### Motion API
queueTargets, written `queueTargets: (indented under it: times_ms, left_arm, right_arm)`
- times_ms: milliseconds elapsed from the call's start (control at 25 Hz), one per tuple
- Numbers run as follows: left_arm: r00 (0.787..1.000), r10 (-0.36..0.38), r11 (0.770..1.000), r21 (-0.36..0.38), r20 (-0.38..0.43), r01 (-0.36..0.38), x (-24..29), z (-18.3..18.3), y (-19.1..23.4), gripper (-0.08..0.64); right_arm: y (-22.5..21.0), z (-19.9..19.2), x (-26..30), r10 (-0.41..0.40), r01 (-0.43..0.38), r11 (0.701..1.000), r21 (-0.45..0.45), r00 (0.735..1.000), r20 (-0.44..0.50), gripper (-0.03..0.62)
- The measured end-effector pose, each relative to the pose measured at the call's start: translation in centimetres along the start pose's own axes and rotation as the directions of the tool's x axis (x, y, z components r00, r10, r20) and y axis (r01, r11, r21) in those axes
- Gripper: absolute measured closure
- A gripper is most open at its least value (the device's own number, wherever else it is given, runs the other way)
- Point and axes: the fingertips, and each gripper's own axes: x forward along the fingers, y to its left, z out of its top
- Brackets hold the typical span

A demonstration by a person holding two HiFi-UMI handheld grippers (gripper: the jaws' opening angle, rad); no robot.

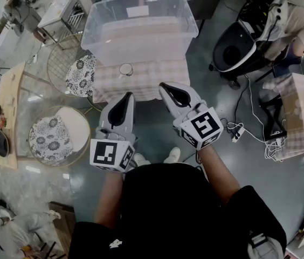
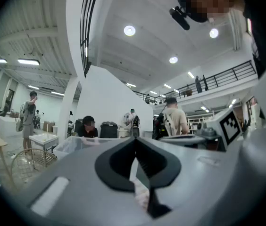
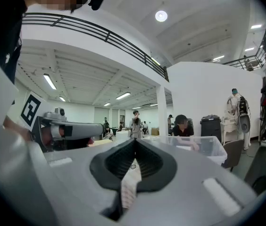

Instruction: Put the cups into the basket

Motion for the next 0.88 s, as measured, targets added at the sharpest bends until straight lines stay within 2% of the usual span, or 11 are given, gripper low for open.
queueTargets:
  times_ms: [360, 520, 680, 880]
  left_arm:
    - [1.000, 0.028, 1.000, -0.012, -0.014, -0.028, 0.9, -0.4, -1.8, 0.552]
    - [0.999, 0.050, 0.996, -0.076, -0.014, -0.051, 1.3, -0.6, -2.5, 0.552]
    - [0.998, 0.061, 0.981, -0.183, 0.006, -0.059, 1.7, -0.8, -3.4, 0.552]
    - [0.997, 0.074, 0.980, -0.184, 0.005, -0.072, 1.9, -0.9, -4.7, 0.552]
  right_arm:
    - [-1.2, 0.1, -1.5, 0.041, -0.041, 0.999, 0.006, 0.999, 0.014, 0.592]
    - [-2.1, -0.4, -2.6, 0.060, -0.060, 0.998, 0.008, 0.998, 0.007, 0.592]
    - [-3.3, -1.1, -3.9, 0.068, -0.068, 0.998, 0.019, 0.998, -0.004, 0.592]
    - [-4.4, -1.7, -4.9, 0.078, -0.078, 0.996, 0.037, 0.997, -0.007, 0.592]
